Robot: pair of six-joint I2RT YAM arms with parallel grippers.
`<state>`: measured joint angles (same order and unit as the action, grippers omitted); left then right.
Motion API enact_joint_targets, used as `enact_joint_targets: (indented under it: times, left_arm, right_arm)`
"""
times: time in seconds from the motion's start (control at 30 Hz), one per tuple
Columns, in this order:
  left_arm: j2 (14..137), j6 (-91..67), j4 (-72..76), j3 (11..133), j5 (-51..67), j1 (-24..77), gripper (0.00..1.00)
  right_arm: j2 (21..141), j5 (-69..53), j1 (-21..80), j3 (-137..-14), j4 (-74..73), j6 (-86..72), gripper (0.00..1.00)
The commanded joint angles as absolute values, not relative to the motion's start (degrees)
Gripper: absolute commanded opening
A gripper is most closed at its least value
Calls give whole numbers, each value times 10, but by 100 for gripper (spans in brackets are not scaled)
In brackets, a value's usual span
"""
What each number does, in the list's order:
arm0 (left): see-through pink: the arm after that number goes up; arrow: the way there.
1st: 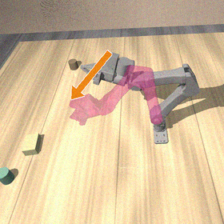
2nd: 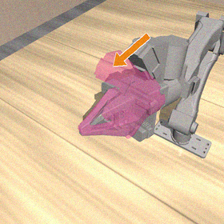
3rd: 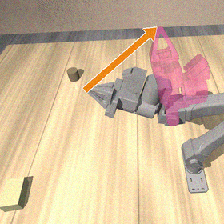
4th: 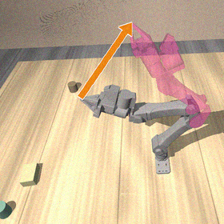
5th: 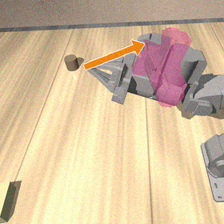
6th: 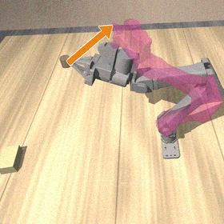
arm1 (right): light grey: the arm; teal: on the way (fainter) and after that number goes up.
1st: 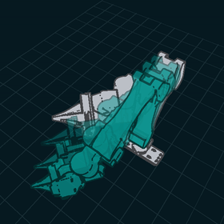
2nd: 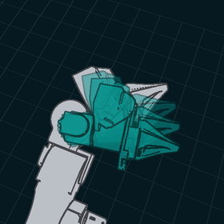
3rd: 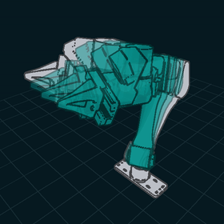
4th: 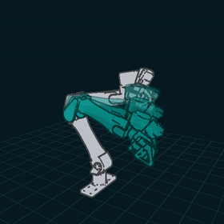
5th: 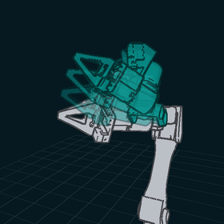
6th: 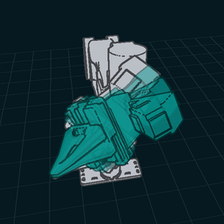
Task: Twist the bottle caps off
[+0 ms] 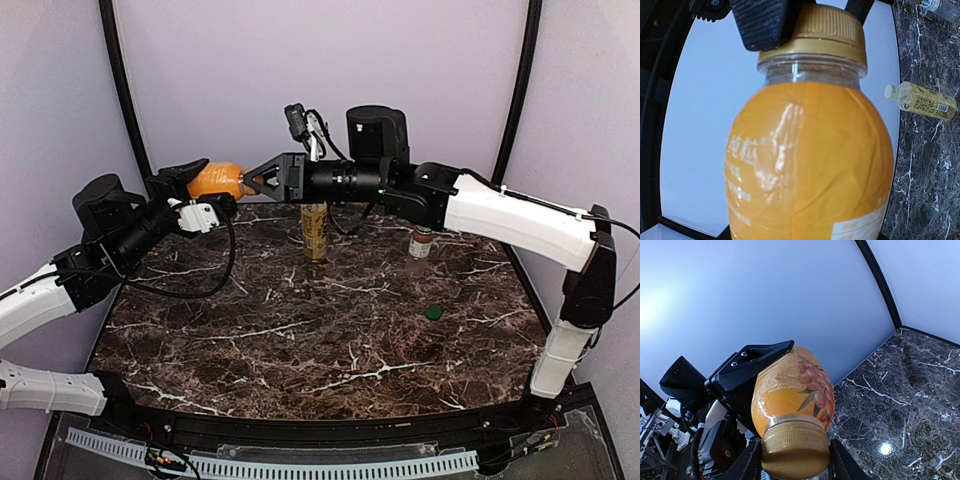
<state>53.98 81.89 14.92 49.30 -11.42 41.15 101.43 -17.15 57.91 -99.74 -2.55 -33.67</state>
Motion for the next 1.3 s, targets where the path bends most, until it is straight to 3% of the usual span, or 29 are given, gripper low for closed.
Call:
enact_joint_targets:
  times: [0.0,0.13,0.2,0.23,0.37,0.5,0.67,1.0,1.27]
  left_arm:
    - [532,821,164,487,-109,417,33]
    - [534,812,158,492,-113,417,33]
    - [535,796,144,500,-114,417,33]
    - [536,786,135,504,-112,417,32]
    - [538,675,-43,556,-64,417,30]
    - [547,591,-209,622,53,417,28]
    - [554,541,-281,652,140,417,24]
    - [566,475,-396,693,279,417,22]
    - [567,448,-392,696,305,417,22]
  right_arm:
    - [1020,-184,574,-1000,-3,-338,39]
    - [1019,-195,573,-997,-3,-333,18]
    - [1018,-211,573,-996,-3,-321,2]
    - [1017,-226,572,-996,-3,-308,0]
    - [1009,-286,585,-999,-18,-192,0]
    - [1007,-245,623,-1030,-120,20,0]
    - [1016,-172,672,-1058,-217,233,0]
    - [986,-71,730,-999,-225,531,0]
    - [993,-8,749,-992,-223,598,0]
